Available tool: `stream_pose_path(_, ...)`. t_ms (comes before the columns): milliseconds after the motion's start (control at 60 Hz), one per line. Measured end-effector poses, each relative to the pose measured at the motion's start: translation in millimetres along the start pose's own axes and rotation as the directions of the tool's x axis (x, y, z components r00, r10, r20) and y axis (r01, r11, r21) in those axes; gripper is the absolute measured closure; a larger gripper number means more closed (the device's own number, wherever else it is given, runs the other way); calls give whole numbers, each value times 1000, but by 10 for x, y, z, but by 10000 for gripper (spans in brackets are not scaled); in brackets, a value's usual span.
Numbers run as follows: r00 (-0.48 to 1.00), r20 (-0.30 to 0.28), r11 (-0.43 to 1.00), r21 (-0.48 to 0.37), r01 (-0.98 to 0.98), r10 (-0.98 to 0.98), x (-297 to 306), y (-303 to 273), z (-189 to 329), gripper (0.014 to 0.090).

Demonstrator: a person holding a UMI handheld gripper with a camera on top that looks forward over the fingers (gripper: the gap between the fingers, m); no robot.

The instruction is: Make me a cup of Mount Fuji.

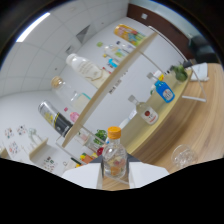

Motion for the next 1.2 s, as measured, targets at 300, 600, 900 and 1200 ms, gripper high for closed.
stream_pose_path(300, 784, -24, 783, -81, 617, -621, -98, 1046, 344, 699)
stream_pose_path(600, 680, -86, 652, -395, 648, -728, 703, 2102, 521, 699)
stream_pose_path(900, 662, -118, 628, -472, 619, -740, 887, 2346, 565, 694)
stream_pose_path(1200, 659, -121, 630, -458, 627, -743, 918, 2337, 451, 682)
